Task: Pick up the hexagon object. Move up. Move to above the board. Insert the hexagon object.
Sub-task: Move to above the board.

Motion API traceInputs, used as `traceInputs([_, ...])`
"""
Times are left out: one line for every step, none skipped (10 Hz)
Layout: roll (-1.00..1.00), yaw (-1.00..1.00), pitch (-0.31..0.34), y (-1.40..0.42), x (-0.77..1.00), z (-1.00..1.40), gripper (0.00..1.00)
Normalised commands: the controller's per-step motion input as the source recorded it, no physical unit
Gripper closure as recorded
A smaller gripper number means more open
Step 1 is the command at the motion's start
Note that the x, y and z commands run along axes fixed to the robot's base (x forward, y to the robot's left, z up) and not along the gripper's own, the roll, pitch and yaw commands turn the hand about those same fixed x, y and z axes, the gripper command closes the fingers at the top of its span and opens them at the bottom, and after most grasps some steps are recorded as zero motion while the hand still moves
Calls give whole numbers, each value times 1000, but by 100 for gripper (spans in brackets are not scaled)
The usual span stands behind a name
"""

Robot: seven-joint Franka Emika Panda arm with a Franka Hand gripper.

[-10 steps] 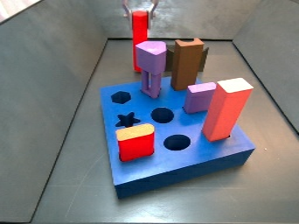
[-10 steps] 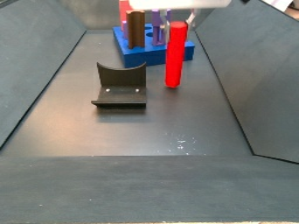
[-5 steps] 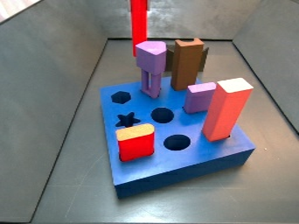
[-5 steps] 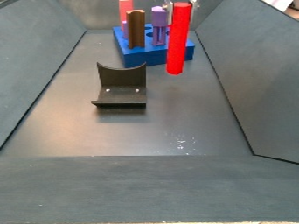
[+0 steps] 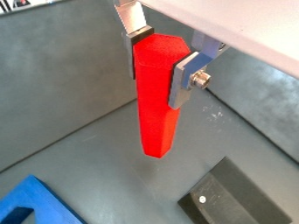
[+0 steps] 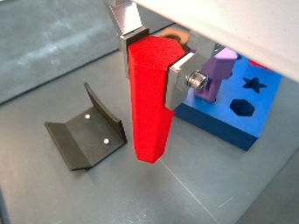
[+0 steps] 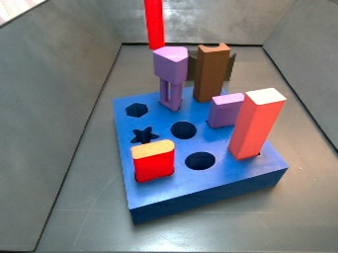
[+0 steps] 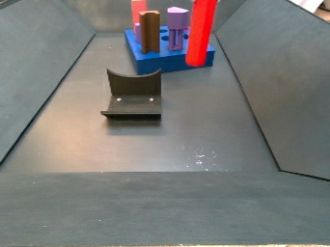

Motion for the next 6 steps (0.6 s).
traceInputs([-38, -54, 32, -16, -94, 1000, 100])
traceInputs([-56, -45, 45, -15, -82, 1000, 100])
traceInputs([-74, -41, 54, -12, -65, 1000, 100])
traceInputs([-95, -39, 70, -10, -42, 991, 100])
traceInputs([-108, -39, 76, -7, -25, 871, 100])
traceInputs([-118, -40, 78, -5, -16, 759, 100])
